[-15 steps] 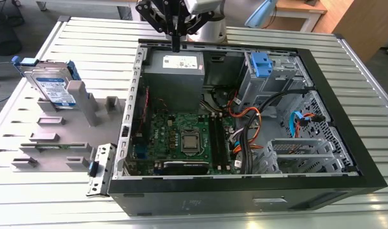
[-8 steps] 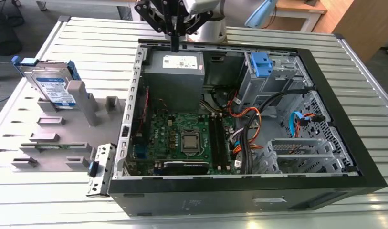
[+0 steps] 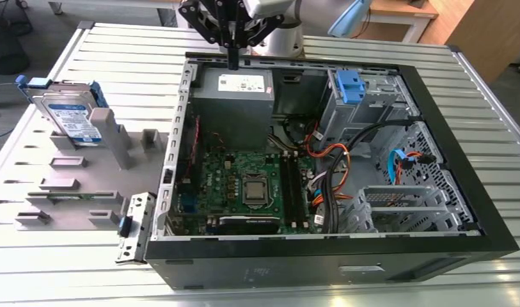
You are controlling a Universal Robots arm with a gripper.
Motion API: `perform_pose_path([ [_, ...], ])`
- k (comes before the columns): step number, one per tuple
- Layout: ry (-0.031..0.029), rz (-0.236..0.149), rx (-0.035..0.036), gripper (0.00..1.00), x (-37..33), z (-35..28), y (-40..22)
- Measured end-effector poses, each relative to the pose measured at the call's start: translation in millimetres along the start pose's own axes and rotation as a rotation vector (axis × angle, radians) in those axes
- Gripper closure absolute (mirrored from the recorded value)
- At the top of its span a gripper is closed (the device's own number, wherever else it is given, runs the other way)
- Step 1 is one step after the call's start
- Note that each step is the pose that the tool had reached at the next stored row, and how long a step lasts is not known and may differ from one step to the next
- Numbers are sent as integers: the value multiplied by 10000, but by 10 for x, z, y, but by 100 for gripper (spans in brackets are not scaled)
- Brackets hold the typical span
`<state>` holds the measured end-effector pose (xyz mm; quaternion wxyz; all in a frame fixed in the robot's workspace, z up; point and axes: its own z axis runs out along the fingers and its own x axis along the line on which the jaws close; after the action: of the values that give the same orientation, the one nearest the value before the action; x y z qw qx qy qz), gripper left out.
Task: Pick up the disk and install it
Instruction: 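Reach for the disk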
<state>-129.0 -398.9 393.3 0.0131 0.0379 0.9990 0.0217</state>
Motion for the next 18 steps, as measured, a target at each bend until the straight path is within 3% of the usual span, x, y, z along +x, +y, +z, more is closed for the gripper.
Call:
perform_pose_path([
  [18, 0, 0, -1, 89, 57, -1, -5],
])
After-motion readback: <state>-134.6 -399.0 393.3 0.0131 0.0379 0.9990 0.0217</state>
